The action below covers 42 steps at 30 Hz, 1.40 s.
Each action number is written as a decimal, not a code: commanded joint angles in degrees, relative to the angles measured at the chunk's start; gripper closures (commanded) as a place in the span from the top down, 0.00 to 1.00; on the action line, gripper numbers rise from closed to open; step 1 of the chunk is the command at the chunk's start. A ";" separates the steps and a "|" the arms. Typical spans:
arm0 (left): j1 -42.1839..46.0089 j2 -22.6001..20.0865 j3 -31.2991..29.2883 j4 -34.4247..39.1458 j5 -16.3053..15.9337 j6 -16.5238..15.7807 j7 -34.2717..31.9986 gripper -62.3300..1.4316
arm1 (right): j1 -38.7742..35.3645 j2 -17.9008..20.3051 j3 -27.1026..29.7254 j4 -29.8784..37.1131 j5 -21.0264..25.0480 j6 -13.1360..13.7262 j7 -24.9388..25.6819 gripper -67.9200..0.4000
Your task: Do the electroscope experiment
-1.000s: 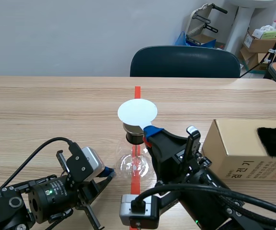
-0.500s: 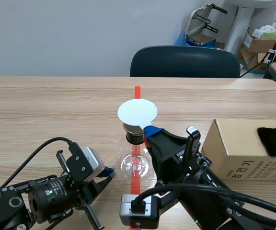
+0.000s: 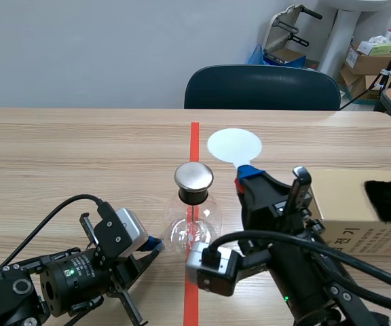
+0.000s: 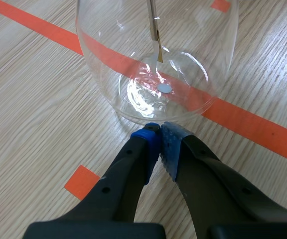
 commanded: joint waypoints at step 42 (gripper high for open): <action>0.00 0.28 -0.07 0.92 -0.37 0.28 -0.98 0.08 | 0.50 0.15 0.11 0.59 -0.04 -0.79 4.66 0.03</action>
